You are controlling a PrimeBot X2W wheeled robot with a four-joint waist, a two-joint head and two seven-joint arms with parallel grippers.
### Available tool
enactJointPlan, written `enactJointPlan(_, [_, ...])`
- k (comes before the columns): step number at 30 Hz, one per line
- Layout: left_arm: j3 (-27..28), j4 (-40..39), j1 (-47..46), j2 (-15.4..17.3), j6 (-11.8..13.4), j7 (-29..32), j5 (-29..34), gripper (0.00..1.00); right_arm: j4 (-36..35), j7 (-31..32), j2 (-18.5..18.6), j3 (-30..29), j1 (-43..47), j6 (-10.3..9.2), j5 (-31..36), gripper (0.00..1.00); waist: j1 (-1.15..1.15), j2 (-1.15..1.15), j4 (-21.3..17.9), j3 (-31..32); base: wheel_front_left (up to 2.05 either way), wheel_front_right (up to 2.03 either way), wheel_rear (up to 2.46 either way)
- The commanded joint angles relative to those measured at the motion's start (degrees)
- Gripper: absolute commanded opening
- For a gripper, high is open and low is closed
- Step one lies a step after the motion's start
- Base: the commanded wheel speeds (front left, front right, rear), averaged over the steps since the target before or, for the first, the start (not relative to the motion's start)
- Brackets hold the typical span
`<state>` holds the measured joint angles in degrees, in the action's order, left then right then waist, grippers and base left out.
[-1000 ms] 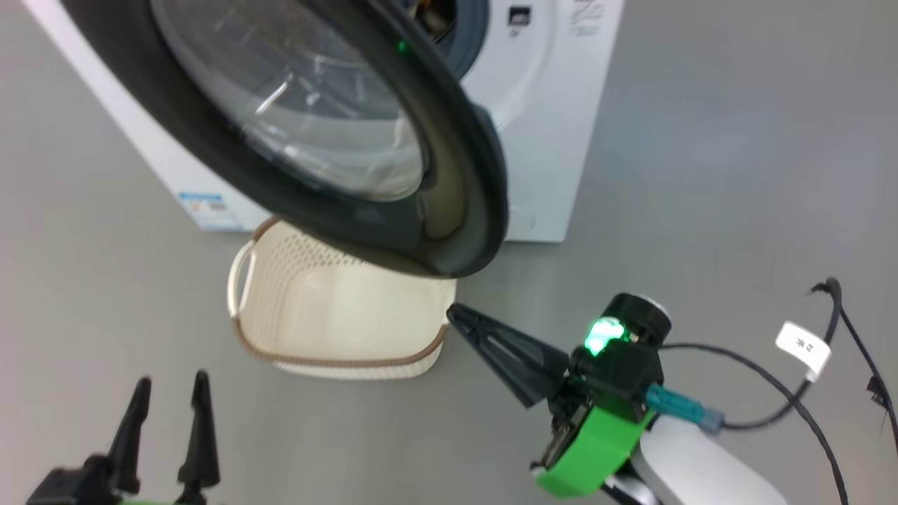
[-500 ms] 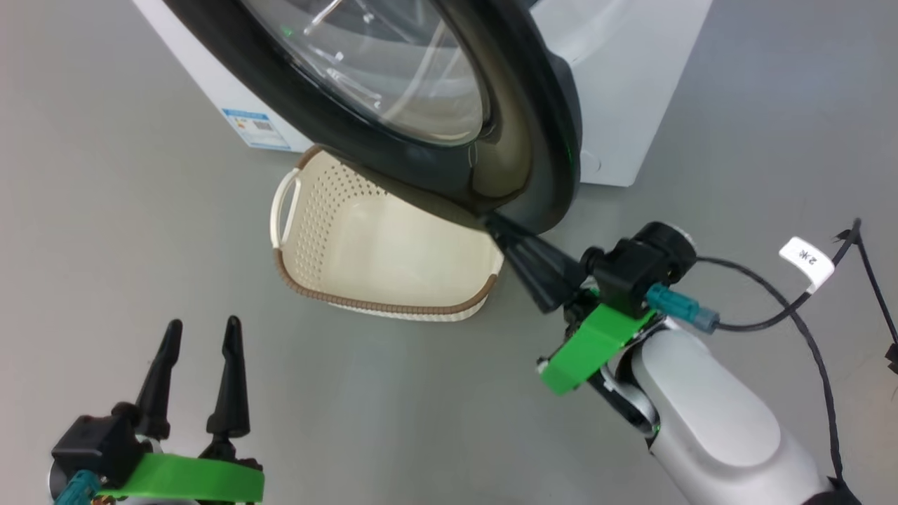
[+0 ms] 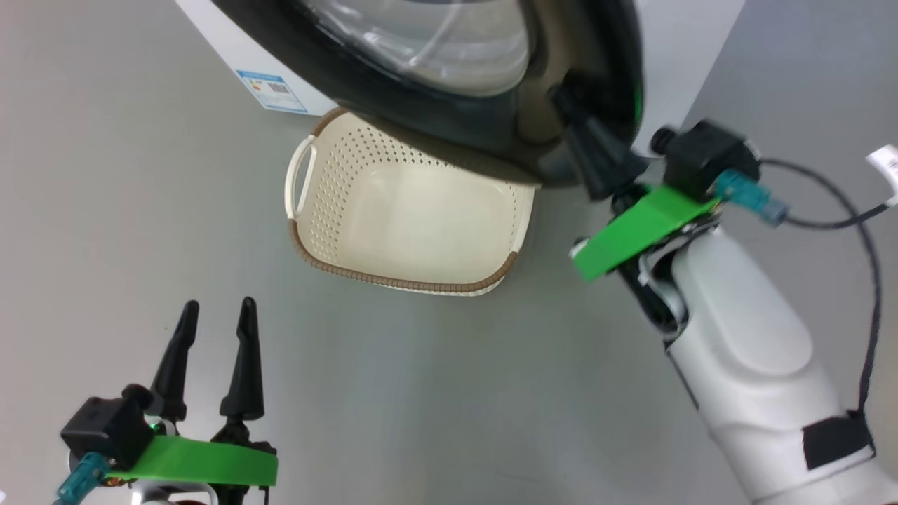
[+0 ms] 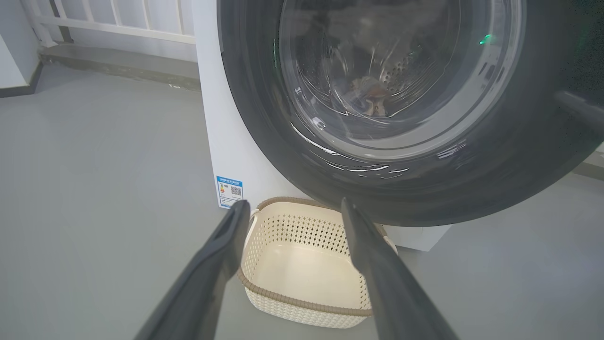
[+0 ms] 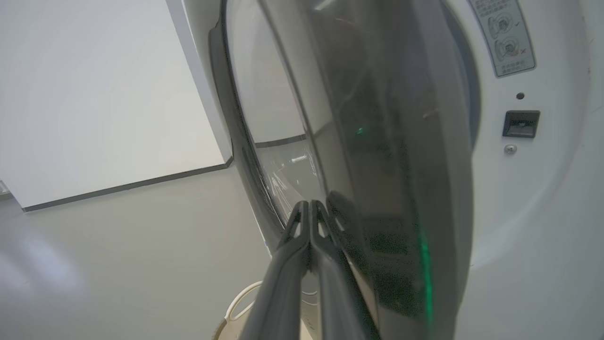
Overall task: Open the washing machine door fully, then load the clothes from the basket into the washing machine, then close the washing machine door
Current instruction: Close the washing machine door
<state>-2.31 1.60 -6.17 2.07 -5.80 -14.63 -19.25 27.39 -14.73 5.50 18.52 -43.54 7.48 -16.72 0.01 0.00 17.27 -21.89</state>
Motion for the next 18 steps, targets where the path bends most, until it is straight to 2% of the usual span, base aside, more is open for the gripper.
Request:
enactJointPlan(1, [1.58, -1.14, -1.09, 0.81, -0.12, -0.37, -0.86, 1.00, -1.05, -0.27, -1.39, -0.78, -1.63, 0.01, 0.44, 0.00, -0.01, 0.00, 0.40, -0.50, 0.00, 0.00, 0.00])
enactJointPlan(10, [0.62, -0.59, -1.92, 0.81, -0.70, -0.37, -1.97, 1.00, 0.85, -0.27, -2.00, -9.32, -9.33, 0.01, 4.18, 0.00, -0.01, 0.00, 1.21, -3.18, 0.00, 0.00, 0.00])
enactJointPlan(18, [-1.56, -0.71, -4.18, 0.81, -1.07, -0.37, -3.37, 1.00, 2.29, -0.27, -2.57, -17.48, -15.37, 0.01, 2.15, 0.00, -0.01, 0.00, 2.93, -6.40, 0.00, 0.00, 0.00])
